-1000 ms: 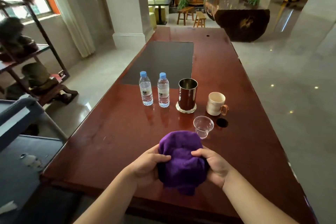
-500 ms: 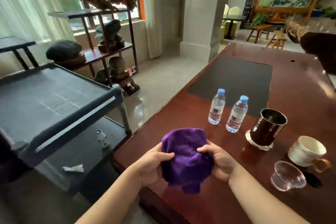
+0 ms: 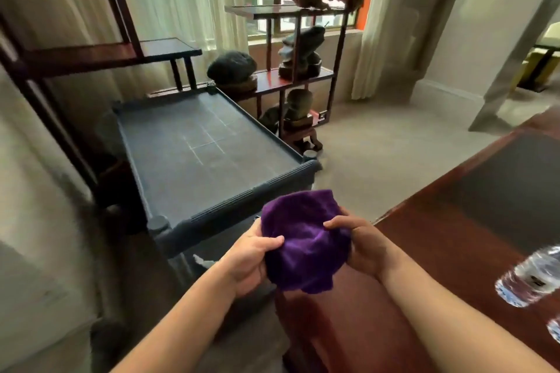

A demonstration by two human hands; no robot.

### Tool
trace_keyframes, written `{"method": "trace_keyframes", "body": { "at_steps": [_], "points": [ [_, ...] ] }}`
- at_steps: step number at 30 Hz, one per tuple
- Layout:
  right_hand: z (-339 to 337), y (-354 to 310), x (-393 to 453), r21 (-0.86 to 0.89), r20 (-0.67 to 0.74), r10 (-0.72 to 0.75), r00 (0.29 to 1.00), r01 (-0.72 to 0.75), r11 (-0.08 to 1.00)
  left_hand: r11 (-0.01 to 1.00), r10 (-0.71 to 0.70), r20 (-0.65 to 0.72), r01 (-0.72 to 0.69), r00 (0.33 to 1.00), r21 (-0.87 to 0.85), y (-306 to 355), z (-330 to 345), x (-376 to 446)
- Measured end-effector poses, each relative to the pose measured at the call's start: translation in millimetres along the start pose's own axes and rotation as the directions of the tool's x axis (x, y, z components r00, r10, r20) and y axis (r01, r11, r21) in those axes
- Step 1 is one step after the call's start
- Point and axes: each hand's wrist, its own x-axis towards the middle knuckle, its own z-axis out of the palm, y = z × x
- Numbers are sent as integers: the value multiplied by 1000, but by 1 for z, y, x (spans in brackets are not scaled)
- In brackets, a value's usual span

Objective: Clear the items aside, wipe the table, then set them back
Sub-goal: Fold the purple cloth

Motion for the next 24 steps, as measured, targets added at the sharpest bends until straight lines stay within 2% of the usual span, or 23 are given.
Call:
{"method": "trace_keyframes", "body": {
  "at_steps": [3, 10, 16, 20, 24],
  "points": [
    [29, -8, 38, -62, 55, 26, 998, -23, 998, 998, 60, -116, -62, 991, -18, 16, -27, 0],
    [89, -18, 101, -131, 175, 116, 978, -93, 987, 981, 157, -288, -181, 945, -62, 45, -67, -9],
    [122, -14, 140, -307, 147, 119, 982, -69, 949, 985, 101, -416, -151, 904, -87, 56, -88, -11],
    [134, -9, 156, -445, 95, 32, 995, 13, 895, 990, 85, -467, -128, 880, -61, 60, -93, -7],
    [137, -3, 164, -645, 35, -43, 998, 56, 762, 998, 36, -510, -58, 860, -27, 57, -98, -5]
  ]
}}
